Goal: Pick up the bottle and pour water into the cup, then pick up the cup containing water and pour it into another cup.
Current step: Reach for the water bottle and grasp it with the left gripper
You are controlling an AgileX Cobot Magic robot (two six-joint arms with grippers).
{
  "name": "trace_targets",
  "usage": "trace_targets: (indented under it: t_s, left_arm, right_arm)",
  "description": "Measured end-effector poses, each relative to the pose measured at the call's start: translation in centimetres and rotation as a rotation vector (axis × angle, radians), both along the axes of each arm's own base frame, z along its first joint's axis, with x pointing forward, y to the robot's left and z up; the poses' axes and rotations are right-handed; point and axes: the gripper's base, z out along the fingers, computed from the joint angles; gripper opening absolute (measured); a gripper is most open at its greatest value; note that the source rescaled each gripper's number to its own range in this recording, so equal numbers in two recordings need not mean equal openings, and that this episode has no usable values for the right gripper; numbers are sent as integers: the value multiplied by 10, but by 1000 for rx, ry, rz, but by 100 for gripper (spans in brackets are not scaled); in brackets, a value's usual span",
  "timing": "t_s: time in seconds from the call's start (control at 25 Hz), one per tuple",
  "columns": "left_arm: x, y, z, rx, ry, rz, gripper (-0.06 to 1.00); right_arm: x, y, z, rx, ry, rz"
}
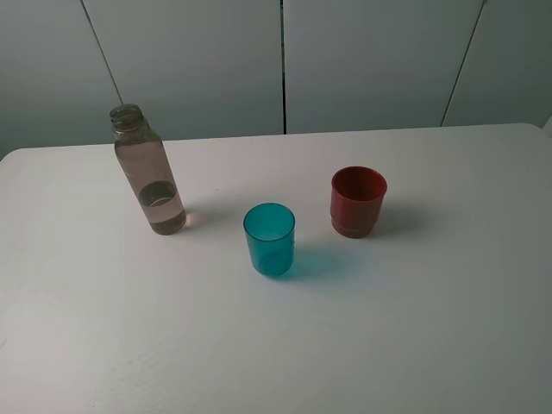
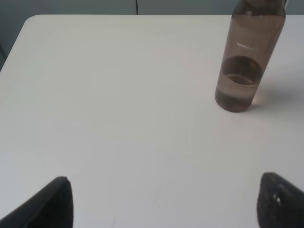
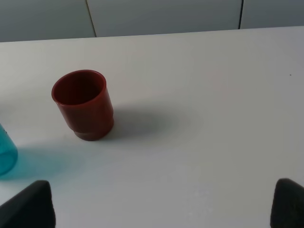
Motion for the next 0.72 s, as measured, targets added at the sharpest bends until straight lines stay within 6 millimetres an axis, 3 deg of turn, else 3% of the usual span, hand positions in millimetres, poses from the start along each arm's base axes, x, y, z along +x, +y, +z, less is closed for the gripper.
trace_targets:
  t_s: [0.72]
  left_arm:
    - [0,0,0,1,0,1,97]
  right_arm:
    - [0,0,0,0,0,0]
